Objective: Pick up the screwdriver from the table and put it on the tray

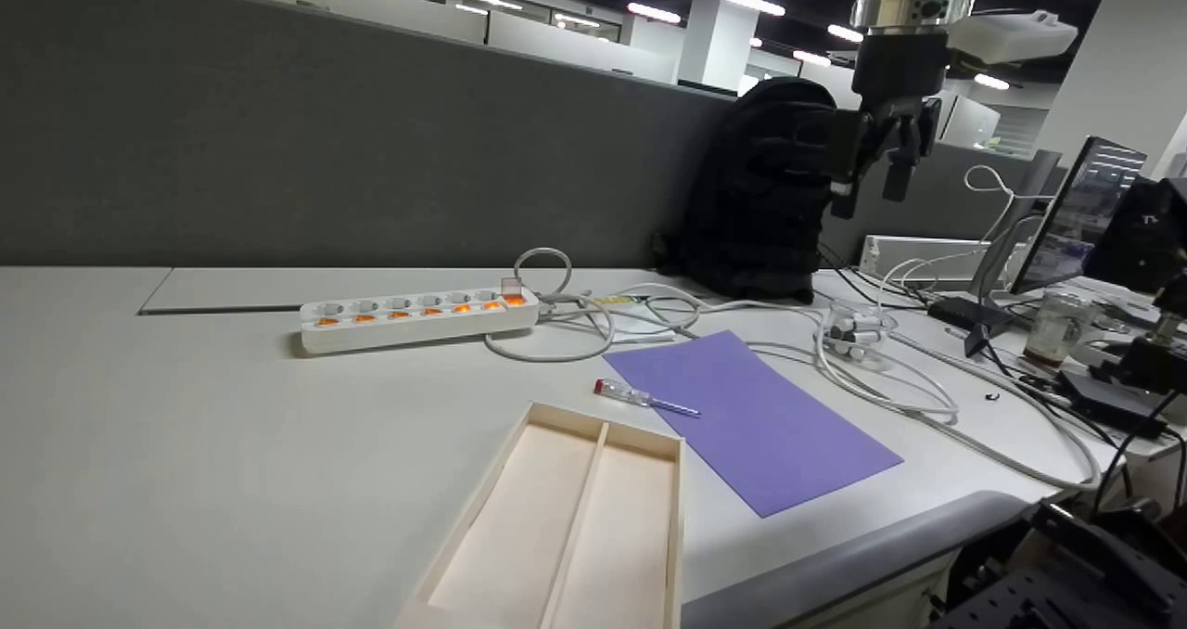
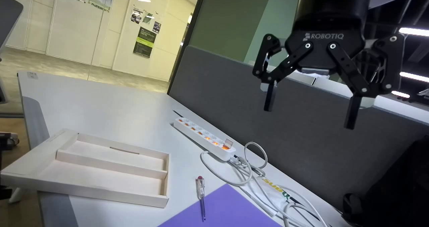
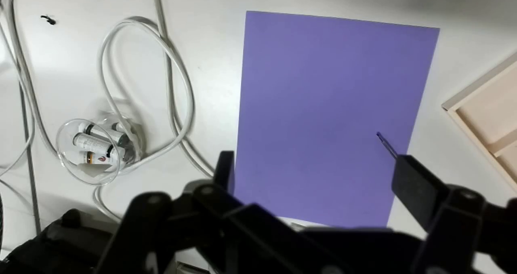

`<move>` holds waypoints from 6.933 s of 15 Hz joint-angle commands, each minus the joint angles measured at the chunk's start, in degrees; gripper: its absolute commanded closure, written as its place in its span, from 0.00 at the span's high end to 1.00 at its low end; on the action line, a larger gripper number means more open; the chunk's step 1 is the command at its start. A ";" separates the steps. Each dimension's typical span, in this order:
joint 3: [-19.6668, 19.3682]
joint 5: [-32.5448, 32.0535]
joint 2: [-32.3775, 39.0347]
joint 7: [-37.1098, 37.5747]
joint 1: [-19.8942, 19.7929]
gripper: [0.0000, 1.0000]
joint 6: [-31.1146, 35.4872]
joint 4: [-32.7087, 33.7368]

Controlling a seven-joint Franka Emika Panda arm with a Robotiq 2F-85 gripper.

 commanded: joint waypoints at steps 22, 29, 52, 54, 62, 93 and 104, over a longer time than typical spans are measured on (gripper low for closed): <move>4.41 -17.04 38.84 -13.81 6.57 1.00 5.25 21.60; 4.82 -15.91 39.39 -14.54 6.48 1.00 5.33 21.31; 6.40 -16.39 45.03 -6.87 13.14 1.00 29.92 14.05; 7.36 -13.43 45.76 -8.77 11.21 1.00 30.80 14.04; 15.21 0.70 50.19 -20.78 2.89 1.00 29.95 15.90; 10.15 -10.24 41.33 -23.17 11.36 0.05 31.27 11.62; 16.58 -12.10 36.18 -29.76 15.43 0.05 30.51 5.00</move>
